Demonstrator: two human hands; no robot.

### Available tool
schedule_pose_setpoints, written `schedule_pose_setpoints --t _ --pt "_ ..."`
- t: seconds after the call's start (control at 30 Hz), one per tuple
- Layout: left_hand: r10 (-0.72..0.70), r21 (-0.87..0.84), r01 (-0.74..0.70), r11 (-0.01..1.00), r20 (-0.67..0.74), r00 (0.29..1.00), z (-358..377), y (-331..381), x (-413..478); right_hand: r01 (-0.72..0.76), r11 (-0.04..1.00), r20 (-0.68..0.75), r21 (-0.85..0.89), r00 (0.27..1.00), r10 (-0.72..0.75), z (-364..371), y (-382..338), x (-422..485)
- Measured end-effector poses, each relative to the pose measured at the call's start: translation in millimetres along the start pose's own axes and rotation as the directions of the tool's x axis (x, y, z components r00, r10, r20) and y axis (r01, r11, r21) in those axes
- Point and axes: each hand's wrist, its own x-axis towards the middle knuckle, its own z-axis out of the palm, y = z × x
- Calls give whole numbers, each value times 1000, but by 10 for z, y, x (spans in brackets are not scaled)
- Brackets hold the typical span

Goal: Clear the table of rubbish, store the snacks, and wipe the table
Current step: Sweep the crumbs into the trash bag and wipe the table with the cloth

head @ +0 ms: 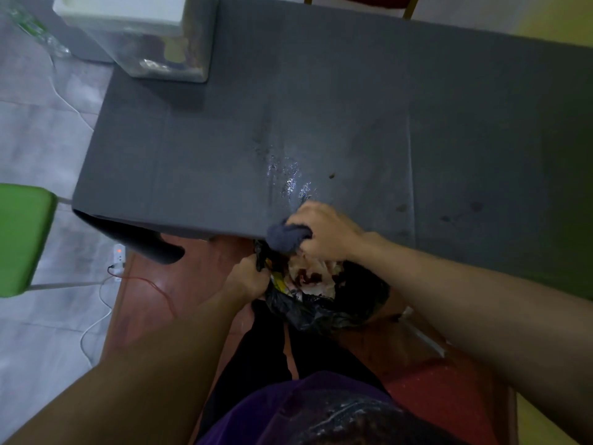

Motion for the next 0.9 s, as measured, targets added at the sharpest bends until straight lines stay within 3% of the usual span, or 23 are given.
schedule_pose_setpoints --t 0.1,0.2,0.33,0.5,0.6,0.7,0.8,0.9 --pt "2 4 -2 1000 -8 1000 -1 5 5 154 982 191 -111 973 -131 105 -55 -221" --pt "8 20 -8 1000 -14 1000 -8 9 10 112 987 300 -119 951 -71 223 3 -308" --pt "6 11 -6 1000 -8 1000 -7 -3 11 11 999 276 -44 961 2 292 89 -365" --pt "-9 3 9 1000 -2 1000 7 -13 16 43 997 194 65 979 -55 325 129 -440" --pt "-7 4 7 1000 -6 1000 9 -19 17 22 992 69 121 997 -30 254 139 -435" --pt "-10 4 10 1000 -6 1000 13 -5 0 -71 976 -195 205 974 111 17 140 -348" --pt "-21 4 21 1000 -11 1000 18 3 -11 -180 962 -516 207 815 263 -230 256 -178" --pt "-19 -15 19 1000 -11 1000 19 -6 -15 -278 918 -655 282 644 396 -399 462 4"
